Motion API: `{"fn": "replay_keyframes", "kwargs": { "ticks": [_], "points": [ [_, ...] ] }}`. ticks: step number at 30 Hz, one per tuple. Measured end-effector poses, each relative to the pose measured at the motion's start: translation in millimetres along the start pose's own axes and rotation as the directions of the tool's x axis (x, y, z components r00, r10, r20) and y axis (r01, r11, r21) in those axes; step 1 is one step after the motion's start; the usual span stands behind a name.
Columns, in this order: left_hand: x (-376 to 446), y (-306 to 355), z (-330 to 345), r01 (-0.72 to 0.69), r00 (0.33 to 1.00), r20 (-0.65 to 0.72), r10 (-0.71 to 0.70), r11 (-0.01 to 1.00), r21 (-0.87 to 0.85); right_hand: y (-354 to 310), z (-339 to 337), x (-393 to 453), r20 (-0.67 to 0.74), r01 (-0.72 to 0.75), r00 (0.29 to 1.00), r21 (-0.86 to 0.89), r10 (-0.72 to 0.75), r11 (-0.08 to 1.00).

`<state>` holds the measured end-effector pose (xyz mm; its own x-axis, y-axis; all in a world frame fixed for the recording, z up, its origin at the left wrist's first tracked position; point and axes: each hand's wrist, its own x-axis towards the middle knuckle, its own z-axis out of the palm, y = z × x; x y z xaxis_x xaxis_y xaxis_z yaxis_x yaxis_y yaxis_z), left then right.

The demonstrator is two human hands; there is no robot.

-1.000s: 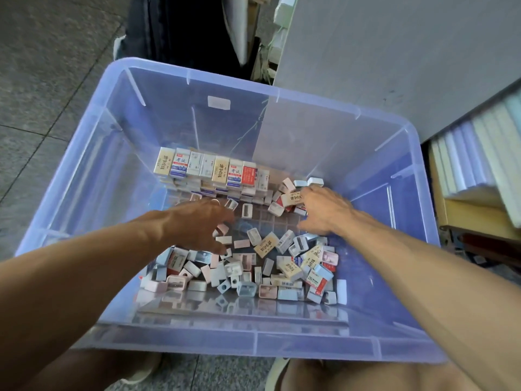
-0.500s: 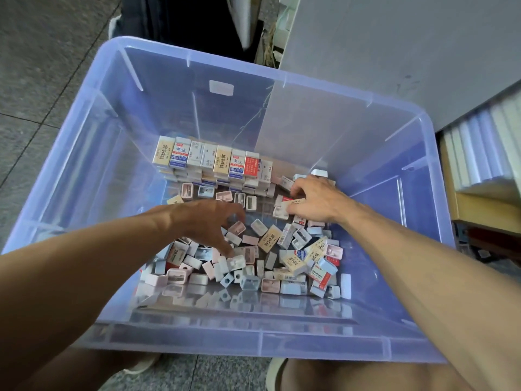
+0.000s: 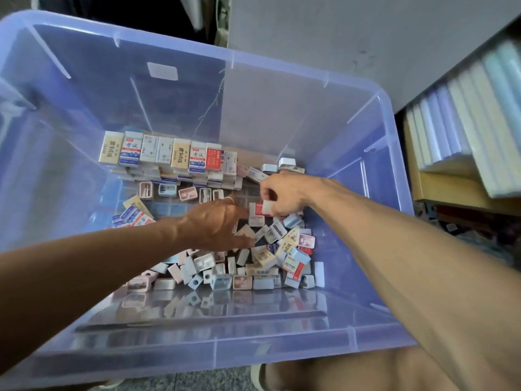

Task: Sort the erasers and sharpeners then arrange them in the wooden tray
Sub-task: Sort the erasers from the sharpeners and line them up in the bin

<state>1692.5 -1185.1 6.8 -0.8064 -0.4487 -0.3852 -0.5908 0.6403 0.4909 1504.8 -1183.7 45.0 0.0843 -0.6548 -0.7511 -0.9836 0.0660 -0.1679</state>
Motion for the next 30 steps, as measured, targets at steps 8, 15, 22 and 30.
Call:
{"fn": "replay_keyframes", "kwargs": {
  "ticks": [8,15,22,30],
  "points": [
    [16,7,6,0.163,0.982,0.102,-0.158,0.986,-0.042,6,4,10,0.068,-0.031,0.997,0.082,0.025,0.996],
    [5,2,6,0.137,0.986,0.152,-0.074,0.879,-0.457,4,5,10,0.064,-0.084,0.995,0.119,0.077,0.989],
    [-2,14,6,0.158,0.967,0.254,-0.028,0.846,-0.509,3,8,8,0.069,-0.080,0.995,0.114,0.072,0.990],
    [-8,19,16,0.171,0.948,0.316,-0.041,0.901,-0.398,3,12,2,0.046,-0.097,0.995,0.145,0.092,0.985]
  ]
}}
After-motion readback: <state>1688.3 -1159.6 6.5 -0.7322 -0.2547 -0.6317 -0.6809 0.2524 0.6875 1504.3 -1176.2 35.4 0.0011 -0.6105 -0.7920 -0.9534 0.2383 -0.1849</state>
